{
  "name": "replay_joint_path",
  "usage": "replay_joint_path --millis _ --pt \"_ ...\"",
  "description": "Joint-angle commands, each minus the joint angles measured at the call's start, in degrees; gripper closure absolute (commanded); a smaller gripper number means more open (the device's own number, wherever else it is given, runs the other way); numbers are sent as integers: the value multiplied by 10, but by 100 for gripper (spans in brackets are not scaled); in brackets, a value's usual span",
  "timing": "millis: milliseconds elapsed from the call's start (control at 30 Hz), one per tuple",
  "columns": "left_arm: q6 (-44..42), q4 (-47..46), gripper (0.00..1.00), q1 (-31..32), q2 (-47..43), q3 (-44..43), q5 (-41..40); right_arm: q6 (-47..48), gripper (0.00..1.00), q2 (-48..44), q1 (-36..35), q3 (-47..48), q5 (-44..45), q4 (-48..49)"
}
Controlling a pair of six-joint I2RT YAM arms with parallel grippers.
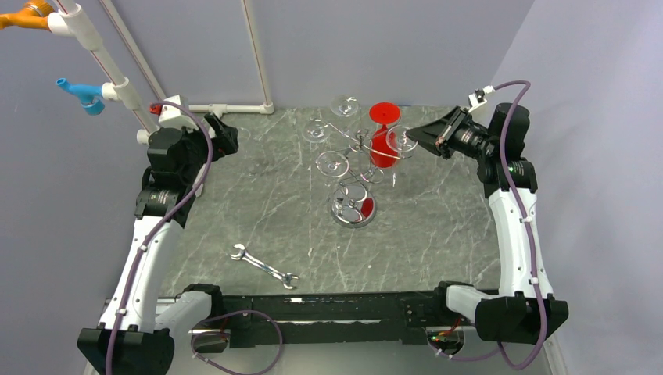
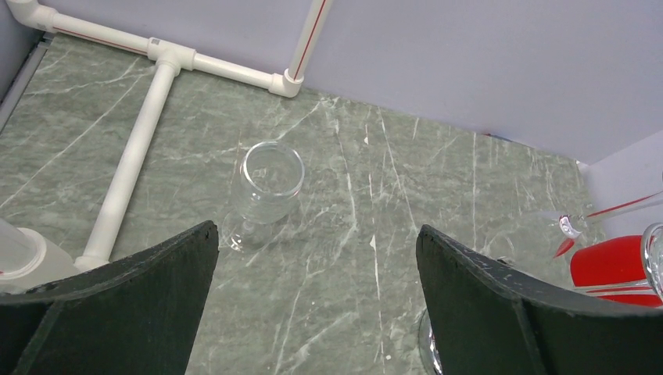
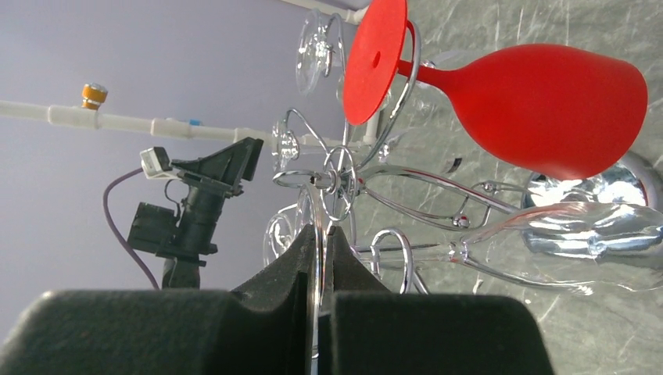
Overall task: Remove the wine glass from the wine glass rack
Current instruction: Pick up the wine glass from the wine rack.
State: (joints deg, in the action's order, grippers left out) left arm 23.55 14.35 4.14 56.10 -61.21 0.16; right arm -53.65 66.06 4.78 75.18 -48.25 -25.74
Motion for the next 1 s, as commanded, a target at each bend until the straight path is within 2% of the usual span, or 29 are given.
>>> replay_joint_path --millis 0,167,967 --pt "8 -14 1 -4 0 -26 0 17 100 -12 1 33 5 -20" --pt "9 -15 1 -3 2 -26 0 49 100 -21 5 38 38 -55" --pt "11 -17 1 -5 1 -24 1 63 100 -47 17 42 35 -76"
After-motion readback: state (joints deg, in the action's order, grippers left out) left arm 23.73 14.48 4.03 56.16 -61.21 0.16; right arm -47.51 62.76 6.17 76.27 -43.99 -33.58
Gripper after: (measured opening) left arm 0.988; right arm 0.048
